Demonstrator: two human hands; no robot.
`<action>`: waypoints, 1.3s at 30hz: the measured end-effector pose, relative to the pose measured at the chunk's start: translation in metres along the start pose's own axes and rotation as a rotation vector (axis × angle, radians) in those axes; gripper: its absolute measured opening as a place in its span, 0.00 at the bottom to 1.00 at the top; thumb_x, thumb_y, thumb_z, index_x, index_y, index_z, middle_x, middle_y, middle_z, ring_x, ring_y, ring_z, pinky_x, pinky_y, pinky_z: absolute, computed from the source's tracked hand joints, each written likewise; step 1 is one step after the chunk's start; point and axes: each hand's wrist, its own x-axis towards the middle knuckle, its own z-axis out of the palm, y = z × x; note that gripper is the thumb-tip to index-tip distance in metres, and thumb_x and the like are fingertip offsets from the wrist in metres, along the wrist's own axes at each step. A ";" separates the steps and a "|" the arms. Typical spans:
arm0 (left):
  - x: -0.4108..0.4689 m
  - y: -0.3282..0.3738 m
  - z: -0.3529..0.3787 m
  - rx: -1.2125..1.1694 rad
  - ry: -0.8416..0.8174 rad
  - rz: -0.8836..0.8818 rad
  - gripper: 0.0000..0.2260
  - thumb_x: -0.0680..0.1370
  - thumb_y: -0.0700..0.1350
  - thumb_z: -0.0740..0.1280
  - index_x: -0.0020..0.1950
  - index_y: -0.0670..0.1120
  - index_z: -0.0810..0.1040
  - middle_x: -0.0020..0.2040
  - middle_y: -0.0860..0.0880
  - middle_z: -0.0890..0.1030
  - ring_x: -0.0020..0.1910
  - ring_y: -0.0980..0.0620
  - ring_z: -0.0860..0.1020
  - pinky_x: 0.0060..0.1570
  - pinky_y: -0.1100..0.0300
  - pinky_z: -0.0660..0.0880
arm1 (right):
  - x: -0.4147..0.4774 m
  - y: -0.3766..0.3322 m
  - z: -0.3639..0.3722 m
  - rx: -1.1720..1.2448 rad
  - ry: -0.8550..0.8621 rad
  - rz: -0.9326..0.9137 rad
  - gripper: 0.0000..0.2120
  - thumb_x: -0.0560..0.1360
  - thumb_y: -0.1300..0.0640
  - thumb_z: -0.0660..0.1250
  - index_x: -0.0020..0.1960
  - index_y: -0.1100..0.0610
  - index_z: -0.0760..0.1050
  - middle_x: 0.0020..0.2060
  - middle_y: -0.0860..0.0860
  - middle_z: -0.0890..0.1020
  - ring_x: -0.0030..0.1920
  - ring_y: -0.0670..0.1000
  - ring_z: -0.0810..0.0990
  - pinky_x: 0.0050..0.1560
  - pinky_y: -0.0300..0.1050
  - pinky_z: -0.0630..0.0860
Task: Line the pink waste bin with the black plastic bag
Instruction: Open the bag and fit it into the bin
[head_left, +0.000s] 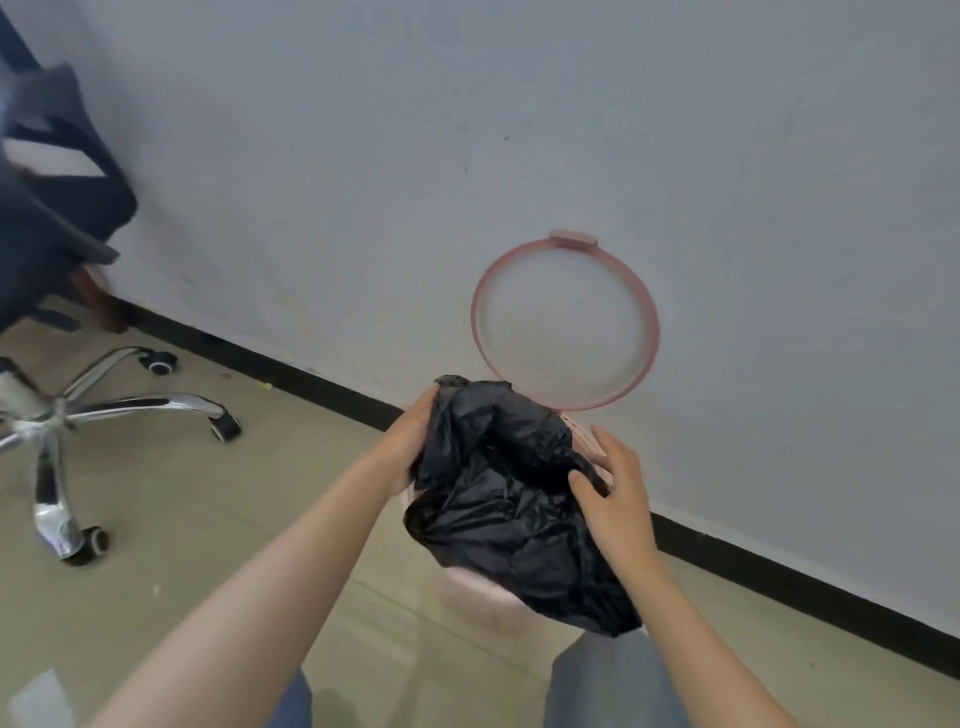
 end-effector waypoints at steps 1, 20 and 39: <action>0.004 -0.007 0.006 0.019 0.009 -0.024 0.18 0.80 0.54 0.54 0.65 0.48 0.72 0.55 0.45 0.79 0.55 0.44 0.76 0.53 0.54 0.74 | -0.005 0.002 0.003 -0.062 -0.025 -0.077 0.23 0.77 0.59 0.63 0.69 0.48 0.62 0.64 0.45 0.63 0.68 0.48 0.63 0.69 0.41 0.58; -0.011 -0.022 -0.003 0.387 -0.040 0.371 0.31 0.75 0.47 0.67 0.74 0.58 0.55 0.72 0.53 0.60 0.72 0.54 0.59 0.71 0.56 0.58 | -0.061 0.035 0.012 -1.037 -0.704 -0.110 0.43 0.65 0.27 0.58 0.74 0.41 0.47 0.76 0.59 0.43 0.74 0.63 0.47 0.72 0.60 0.54; 0.037 -0.006 -0.012 0.050 0.228 0.102 0.35 0.74 0.42 0.68 0.75 0.48 0.52 0.74 0.42 0.62 0.69 0.42 0.68 0.68 0.46 0.67 | -0.018 0.005 0.017 -0.221 -0.107 -0.051 0.19 0.76 0.51 0.64 0.66 0.52 0.67 0.72 0.50 0.54 0.73 0.48 0.53 0.71 0.43 0.52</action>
